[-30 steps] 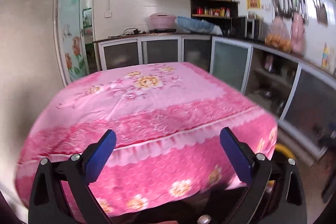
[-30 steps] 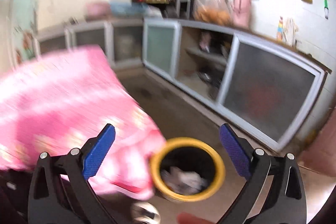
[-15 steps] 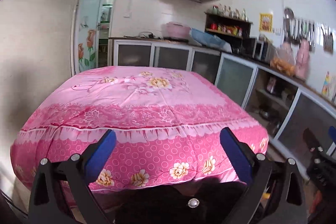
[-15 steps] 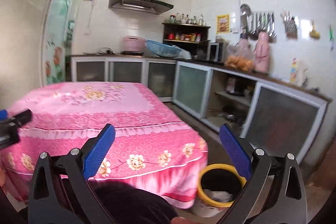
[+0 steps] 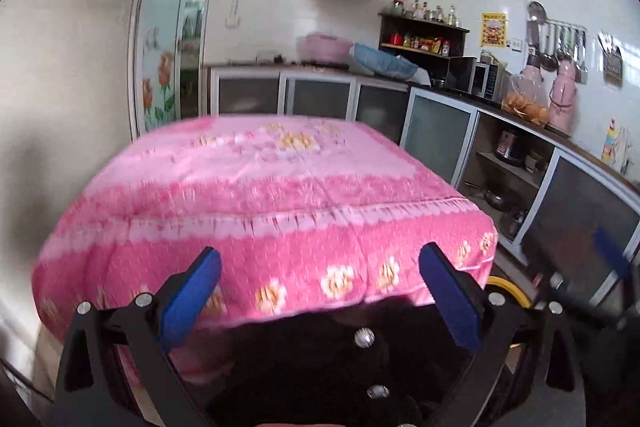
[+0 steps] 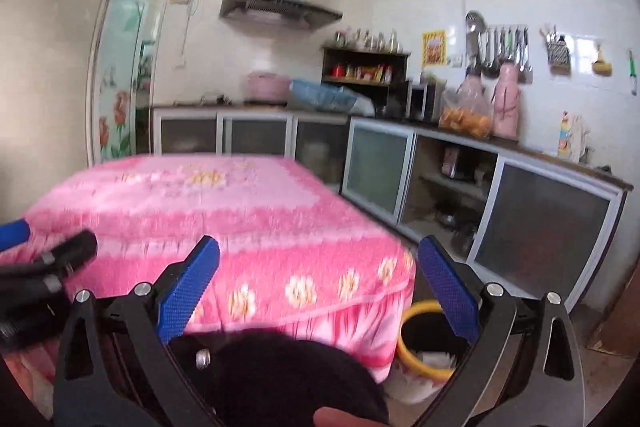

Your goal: Collect trash

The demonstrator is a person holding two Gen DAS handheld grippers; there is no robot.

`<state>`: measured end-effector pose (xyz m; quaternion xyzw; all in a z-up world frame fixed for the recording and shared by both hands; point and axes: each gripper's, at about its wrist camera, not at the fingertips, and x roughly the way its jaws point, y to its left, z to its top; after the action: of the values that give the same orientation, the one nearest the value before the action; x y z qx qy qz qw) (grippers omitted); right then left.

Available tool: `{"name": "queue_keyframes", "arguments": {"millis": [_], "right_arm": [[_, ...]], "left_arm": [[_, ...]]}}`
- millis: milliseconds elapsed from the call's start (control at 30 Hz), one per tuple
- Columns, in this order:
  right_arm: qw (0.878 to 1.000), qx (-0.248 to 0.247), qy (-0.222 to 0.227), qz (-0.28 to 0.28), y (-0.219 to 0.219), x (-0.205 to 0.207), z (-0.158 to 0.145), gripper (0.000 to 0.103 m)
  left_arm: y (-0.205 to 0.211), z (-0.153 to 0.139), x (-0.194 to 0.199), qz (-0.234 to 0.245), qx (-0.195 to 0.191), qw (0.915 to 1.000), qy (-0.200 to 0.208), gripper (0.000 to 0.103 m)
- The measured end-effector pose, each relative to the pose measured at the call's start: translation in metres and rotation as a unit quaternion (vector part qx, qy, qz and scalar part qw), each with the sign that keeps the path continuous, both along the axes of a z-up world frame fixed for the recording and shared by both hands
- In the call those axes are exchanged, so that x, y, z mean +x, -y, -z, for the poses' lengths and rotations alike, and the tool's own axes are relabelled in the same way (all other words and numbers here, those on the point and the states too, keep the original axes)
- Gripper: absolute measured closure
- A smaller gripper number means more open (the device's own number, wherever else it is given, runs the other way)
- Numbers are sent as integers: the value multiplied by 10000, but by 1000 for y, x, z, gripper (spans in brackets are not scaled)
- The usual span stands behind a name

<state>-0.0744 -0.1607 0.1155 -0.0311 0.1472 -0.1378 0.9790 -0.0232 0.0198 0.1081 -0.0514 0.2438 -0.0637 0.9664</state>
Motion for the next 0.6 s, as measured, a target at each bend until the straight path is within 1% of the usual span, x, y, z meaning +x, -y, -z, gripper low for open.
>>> {"name": "queue_keyframes", "arguments": {"millis": [67,100,167,233,333,400,433,500,533,600], "right_arm": [[9998,-33,59,189,4,-4,2,8],[9993,-2,173,342,9,-8,-1,8],[9977,82,375,560,17,-14,-5,8],[9960,89,516,724,21,-19,-7,8],[9967,218,476,626,26,-22,-6,8],[9971,156,470,574,25,-24,-4,8],[9969,113,484,607,25,-25,-3,8],[9962,99,508,706,26,-27,-2,8],[9951,90,517,842,29,-30,0,8],[9946,152,544,869,31,-34,4,8]], "left_arm": [[-7,4,1,-145,-77,9998,-85,8],[-13,4,1,-325,-109,9994,-71,8],[-22,2,0,-521,-183,9985,-14,8],[-28,1,-2,-765,-175,9969,41,8],[-29,-2,-6,-1021,14,9947,128,8],[-28,-3,-5,-1136,121,9934,116,8],[-26,-3,-4,-1213,242,9923,104,8],[-20,-3,-4,-1171,350,9925,82,8],[-17,-2,-3,-1076,359,9935,46,8],[-12,-1,-3,-888,377,9953,31,8]]}}
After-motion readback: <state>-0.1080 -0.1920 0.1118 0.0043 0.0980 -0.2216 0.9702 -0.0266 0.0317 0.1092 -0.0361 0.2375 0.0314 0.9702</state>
